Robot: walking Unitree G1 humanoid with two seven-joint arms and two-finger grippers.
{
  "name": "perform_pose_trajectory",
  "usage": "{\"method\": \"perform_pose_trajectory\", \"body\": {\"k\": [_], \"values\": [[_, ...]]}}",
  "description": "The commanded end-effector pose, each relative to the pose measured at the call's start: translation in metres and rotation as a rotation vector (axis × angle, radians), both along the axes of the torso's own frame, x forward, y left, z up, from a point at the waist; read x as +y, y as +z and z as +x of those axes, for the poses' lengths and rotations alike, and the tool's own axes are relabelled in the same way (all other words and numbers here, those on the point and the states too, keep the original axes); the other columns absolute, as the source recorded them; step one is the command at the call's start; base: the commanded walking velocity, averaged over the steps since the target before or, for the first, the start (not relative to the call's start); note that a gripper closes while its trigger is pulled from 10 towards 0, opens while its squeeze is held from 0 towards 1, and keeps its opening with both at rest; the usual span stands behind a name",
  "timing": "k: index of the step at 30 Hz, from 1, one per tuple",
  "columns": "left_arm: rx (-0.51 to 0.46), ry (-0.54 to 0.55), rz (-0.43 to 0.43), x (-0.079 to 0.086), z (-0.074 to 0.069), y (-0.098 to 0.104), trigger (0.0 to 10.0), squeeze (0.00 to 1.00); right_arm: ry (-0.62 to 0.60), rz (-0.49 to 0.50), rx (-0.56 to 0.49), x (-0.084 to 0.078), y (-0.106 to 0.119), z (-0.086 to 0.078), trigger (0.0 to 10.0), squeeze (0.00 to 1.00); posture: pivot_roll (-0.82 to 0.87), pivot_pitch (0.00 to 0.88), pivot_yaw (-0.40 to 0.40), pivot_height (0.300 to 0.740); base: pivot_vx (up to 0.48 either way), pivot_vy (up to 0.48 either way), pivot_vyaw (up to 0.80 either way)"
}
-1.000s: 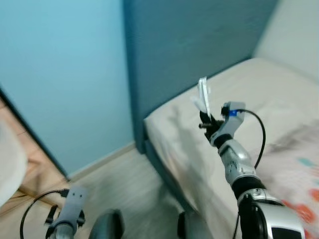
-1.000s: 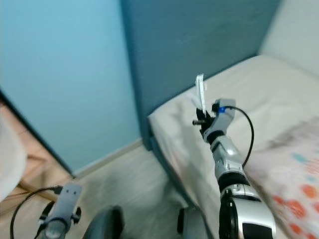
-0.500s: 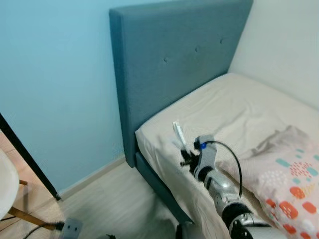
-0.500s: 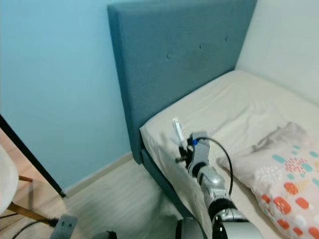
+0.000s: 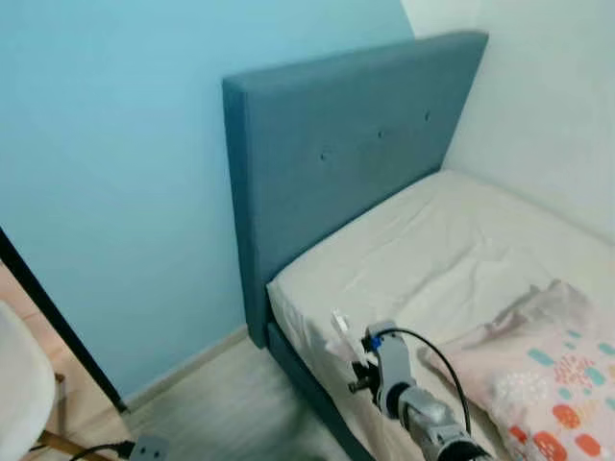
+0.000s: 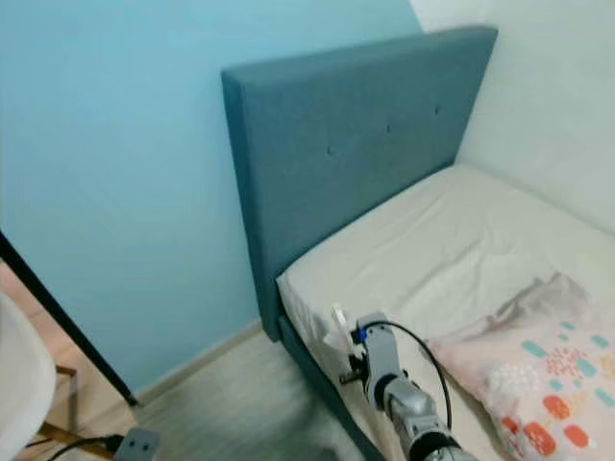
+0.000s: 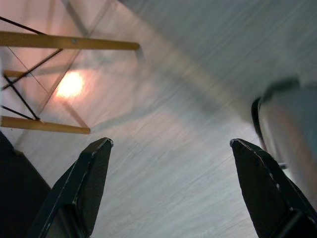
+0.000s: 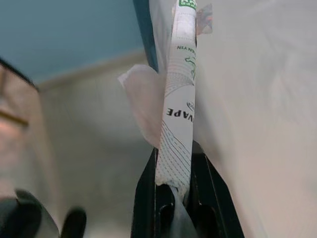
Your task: Clean up the room
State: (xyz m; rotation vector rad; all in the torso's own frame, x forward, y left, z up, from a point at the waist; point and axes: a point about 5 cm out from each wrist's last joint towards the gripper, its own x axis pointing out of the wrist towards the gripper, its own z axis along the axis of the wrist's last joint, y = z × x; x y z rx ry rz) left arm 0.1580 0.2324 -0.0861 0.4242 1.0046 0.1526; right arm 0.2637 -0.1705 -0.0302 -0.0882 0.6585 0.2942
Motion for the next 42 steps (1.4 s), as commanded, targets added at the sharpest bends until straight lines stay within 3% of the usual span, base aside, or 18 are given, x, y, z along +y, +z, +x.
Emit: {"method": "perform_pose_trajectory", "body": {"k": [1,4,8,10,11,17,18,30,36,42], "values": [[0.036,0.003,-0.017,-0.004,-0.007,-0.004,10.0,0.00,-0.040,-0.035,0.065,-0.009,-0.010,-0.013,0.0,0.00,-0.01,0.000,-0.067,0.710,-0.480,0.000,0.00],[0.017,0.000,-0.032,-0.006,-0.004,-0.003,10.0,0.00,-0.113,-0.047,0.115,-0.020,-0.019,-0.025,0.0,0.00,0.00,0.000,-0.069,0.720,-0.320,0.000,0.00],[0.033,-0.020,-0.030,-0.006,-0.008,-0.005,10.0,0.00,-0.240,-0.084,0.248,-0.045,-0.039,-0.062,0.0,0.00,0.00,0.000,-0.069,0.740,0.000,0.000,0.00],[0.038,-0.021,-0.033,-0.006,-0.010,-0.005,10.0,0.00,-0.250,-0.090,0.271,-0.048,-0.042,-0.069,0.0,0.00,0.00,0.000,-0.069,0.740,0.000,0.000,0.00],[0.050,-0.024,-0.037,-0.006,-0.015,-0.007,10.0,0.00,-0.257,-0.121,0.328,-0.054,-0.050,-0.087,0.0,0.00,0.00,0.000,-0.071,0.740,0.000,0.000,0.00],[0.069,-0.026,-0.046,-0.007,-0.022,-0.010,10.0,0.00,-0.284,-0.132,0.364,-0.058,-0.057,-0.106,0.0,0.00,0.00,0.000,-0.070,0.740,0.000,0.000,0.00],[0.076,-0.030,-0.051,-0.007,-0.023,-0.011,10.0,0.00,-0.281,-0.155,0.381,-0.060,-0.059,-0.111,10.0,0.00,-0.01,0.001,-0.067,0.740,0.000,0.000,0.00],[0.072,-0.050,-0.073,-0.011,-0.020,-0.010,10.0,0.00,-0.186,-0.214,0.376,-0.056,-0.058,-0.107,10.0,0.00,0.00,0.000,-0.072,0.740,0.000,0.000,0.71],[0.080,-0.075,-0.086,-0.014,-0.018,-0.011,10.0,0.00,-0.068,-0.309,0.366,-0.053,-0.058,-0.104,10.0,0.00,0.00,0.000,-0.074,0.740,0.000,0.000,0.76],[0.107,-0.115,-0.086,-0.017,-0.022,-0.013,10.0,0.00,-0.044,-0.334,0.374,-0.055,-0.059,-0.107,10.0,0.00,0.00,0.000,-0.076,0.740,0.000,0.000,0.76]]}}
